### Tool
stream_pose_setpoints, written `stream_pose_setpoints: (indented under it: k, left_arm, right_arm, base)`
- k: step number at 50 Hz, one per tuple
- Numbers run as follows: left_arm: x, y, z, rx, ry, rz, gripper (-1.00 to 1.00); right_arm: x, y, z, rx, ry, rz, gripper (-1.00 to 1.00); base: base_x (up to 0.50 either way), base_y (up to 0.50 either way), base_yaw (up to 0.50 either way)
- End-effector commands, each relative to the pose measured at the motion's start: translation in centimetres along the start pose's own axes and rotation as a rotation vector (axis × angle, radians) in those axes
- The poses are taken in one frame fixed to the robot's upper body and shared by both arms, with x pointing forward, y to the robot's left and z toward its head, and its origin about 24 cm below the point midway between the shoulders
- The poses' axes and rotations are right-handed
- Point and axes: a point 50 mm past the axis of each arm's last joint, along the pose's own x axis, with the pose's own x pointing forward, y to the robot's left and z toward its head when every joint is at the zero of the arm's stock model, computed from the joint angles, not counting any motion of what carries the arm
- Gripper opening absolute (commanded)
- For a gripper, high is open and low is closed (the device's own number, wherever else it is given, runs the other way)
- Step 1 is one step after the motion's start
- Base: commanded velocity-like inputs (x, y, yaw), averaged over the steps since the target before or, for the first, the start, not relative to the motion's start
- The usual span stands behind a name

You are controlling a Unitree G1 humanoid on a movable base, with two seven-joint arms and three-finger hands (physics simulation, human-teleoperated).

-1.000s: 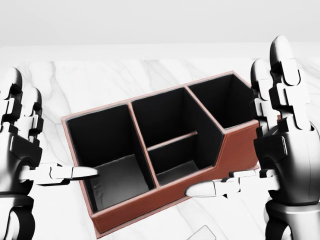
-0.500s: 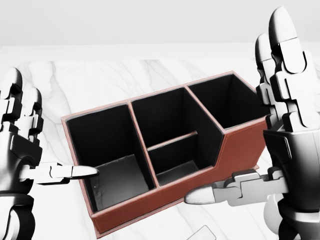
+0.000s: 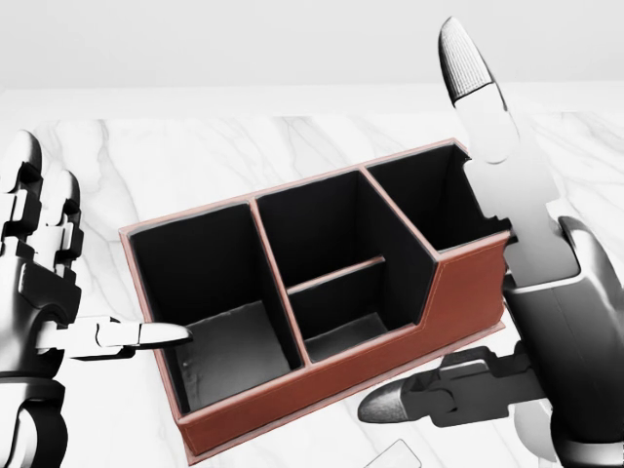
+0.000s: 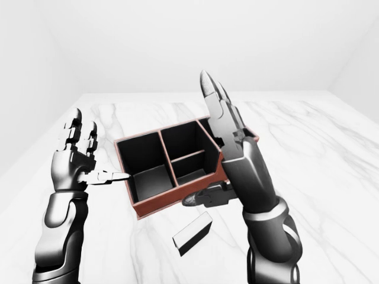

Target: Pick up the book and place it in the front compartment of the caddy.

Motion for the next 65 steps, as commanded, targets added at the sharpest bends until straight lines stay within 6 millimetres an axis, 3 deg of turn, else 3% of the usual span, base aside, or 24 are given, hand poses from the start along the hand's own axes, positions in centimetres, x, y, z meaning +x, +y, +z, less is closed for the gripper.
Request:
stream_pose_setpoints:
  k: [1,30,51,65]
  left_arm:
    - [0.0,0.0,0.1,0.001,-0.004,0.001,1.00]
    - [0.0,0.0,-0.4,0.004,0.017,0.000,1.00]
    - [0.0,0.0,-0.6,0.005,0.025,0.000,1.00]
    - [0.0,0.0,-0.6,0.006,0.026,0.001,1.00]
  right_arm:
    - [-0.1,0.5,0.4,-0.136,0.034,0.084,1.00]
    - [-0.2,0.7,2.2,-0.376,0.075,0.205,1.00]
    - [-0.1,-0.8,1.8,-0.420,0.226,0.014,1.00]
    - [-0.5,-0.9,1.4,-0.392,0.284,-0.014,1.00]
  base:
    - [0.00,0.00,0.00]
    - [0.00,0.00,0.00]
    - [0.00,0.00,0.00]
    - [0.00,0.00,0.00]
